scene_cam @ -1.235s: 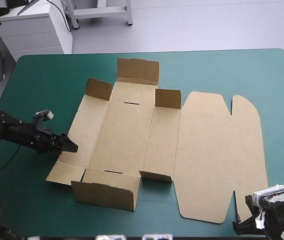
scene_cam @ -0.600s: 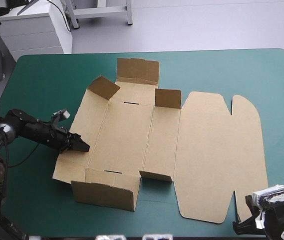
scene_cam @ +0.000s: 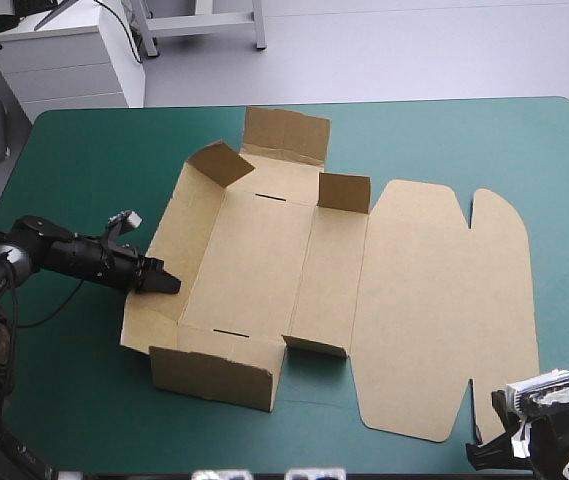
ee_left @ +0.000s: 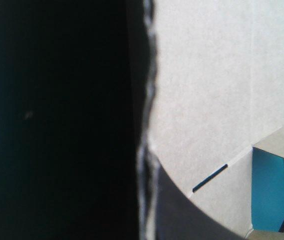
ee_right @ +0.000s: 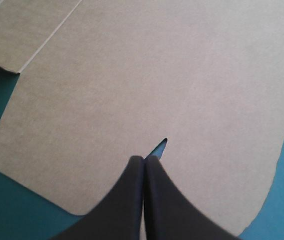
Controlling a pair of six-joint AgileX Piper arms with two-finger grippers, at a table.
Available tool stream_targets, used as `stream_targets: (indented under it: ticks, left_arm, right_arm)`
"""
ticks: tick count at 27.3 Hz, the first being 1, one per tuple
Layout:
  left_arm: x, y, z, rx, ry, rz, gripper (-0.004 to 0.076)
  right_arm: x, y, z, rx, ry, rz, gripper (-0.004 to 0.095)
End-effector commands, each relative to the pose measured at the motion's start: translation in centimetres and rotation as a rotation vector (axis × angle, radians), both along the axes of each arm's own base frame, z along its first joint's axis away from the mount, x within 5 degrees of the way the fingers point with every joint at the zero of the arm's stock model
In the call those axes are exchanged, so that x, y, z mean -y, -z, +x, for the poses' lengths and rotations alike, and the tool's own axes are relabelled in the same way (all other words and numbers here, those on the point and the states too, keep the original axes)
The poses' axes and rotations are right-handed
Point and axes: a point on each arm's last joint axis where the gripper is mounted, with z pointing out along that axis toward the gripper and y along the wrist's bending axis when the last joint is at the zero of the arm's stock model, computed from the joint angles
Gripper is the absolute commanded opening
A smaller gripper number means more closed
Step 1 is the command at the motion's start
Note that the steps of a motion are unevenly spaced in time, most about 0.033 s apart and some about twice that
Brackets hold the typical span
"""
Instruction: Fold the box
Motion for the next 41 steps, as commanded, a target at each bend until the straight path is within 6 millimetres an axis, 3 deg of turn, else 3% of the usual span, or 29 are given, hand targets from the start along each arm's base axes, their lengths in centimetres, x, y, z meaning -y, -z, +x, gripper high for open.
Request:
stream_targets:
  ticks: [1,7,13,18,29,36,41]
  left_arm:
    - [2.4,-6.0,1.0,0.18,0.092,-0.094,-0.0008]
    - [7.6,-15.0,2.5,0.464,0.303,0.2,-0.0008]
    - [11.1,-21.1,1.9,0.704,0.421,0.442,-0.0008]
    - [13.8,-24.5,0.7,0.873,0.474,0.581,-0.0008]
    - [18.0,-25.3,-0.9,1.09,0.637,0.997,-0.0008]
    - [20.6,-26.0,-1.8,1.271,0.718,1.015,-0.0008]
    - [21.6,-24.5,-2.3,1.286,0.855,1.036,-0.0008]
  right_arm:
    - [-0.1,-1.1,0.4,0.069,0.001,0.016,-0.0019]
    - [-0.1,-1.1,0.4,0.069,0.001,0.016,-0.0019]
    - [-0.1,-1.1,0.4,0.069,0.001,0.016,-0.0019]
    - [-0.1,-1.1,0.4,0.069,0.001,0.016,-0.0019]
    - [-0.1,-1.1,0.4,0.069,0.001,0.016,-0.0019]
    - [-0.1,-1.1,0.4,0.069,0.001,0.016,-0.0019]
    - [-0.1,-1.1,0.4,0.069,0.001,0.016,-0.0019]
